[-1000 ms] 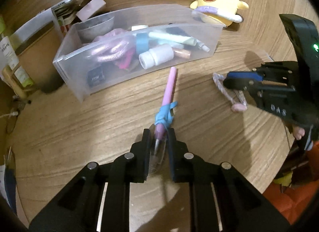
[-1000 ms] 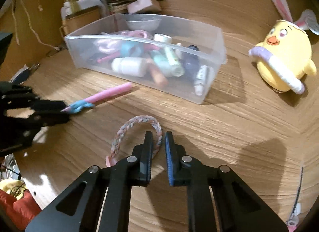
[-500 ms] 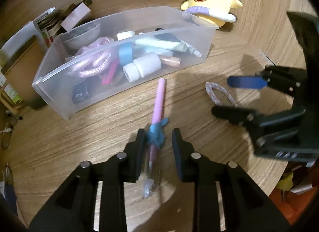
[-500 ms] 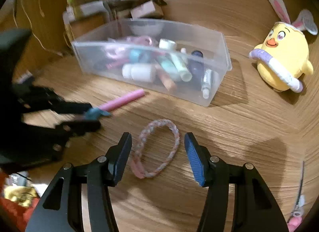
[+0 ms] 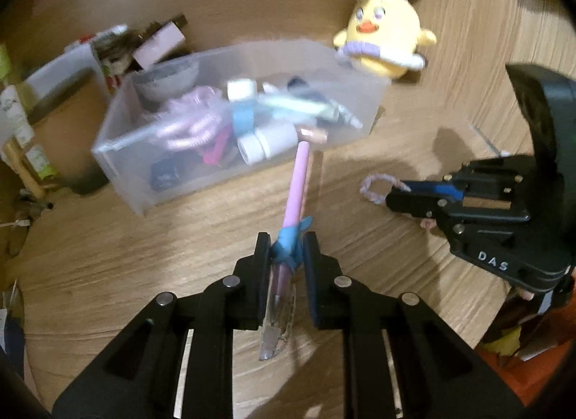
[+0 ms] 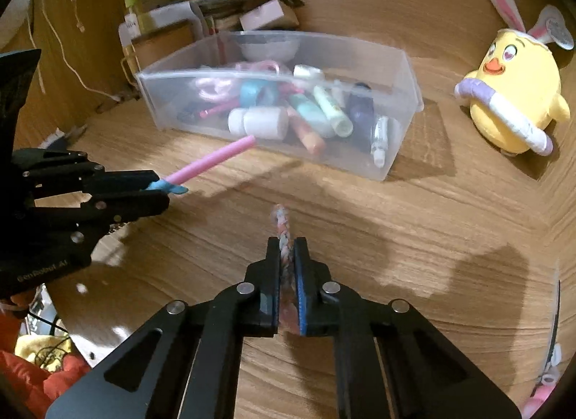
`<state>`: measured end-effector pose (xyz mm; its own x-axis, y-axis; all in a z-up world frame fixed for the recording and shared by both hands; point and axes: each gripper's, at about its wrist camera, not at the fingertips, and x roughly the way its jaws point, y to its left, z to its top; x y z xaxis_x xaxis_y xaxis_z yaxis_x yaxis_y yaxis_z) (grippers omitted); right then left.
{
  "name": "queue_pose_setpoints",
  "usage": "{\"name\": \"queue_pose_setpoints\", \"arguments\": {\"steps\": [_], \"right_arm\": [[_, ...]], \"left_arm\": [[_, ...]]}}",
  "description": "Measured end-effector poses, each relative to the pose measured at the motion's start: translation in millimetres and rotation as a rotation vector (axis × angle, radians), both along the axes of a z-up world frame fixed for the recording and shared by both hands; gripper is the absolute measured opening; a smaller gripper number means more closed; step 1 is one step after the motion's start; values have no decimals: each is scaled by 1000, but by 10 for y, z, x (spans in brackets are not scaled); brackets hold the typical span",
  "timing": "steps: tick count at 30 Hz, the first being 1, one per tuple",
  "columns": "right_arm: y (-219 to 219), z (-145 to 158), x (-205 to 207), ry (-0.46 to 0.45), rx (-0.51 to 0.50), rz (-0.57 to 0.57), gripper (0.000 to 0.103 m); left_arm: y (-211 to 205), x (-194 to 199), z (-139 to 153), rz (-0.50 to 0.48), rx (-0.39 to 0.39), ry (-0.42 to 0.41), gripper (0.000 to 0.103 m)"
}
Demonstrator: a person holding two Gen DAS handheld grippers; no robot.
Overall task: Organize objects
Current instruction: 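Lower the pink pen and braided bracelet into the clear box and open both tools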
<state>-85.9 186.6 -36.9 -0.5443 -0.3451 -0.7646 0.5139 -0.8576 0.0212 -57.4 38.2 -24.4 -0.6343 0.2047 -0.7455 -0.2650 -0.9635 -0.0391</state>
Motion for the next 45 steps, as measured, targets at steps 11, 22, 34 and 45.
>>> {"name": "queue_pose_setpoints", "arguments": {"steps": [11,22,34,45], "right_arm": [[2,571,10,153,-99,9,6],[16,103,7,-30,-33,20,34],[-42,-13,166,22,14,45,7],[7,628,-76,182,-84,23,7]], "left_arm": [[-103,-12,514,31,58,131,17],[-241,-515,748,87,59,140,17],[-235,-1157,580,103,40,31,17],[-211,-1373,426,62,67,-51,17]]}}
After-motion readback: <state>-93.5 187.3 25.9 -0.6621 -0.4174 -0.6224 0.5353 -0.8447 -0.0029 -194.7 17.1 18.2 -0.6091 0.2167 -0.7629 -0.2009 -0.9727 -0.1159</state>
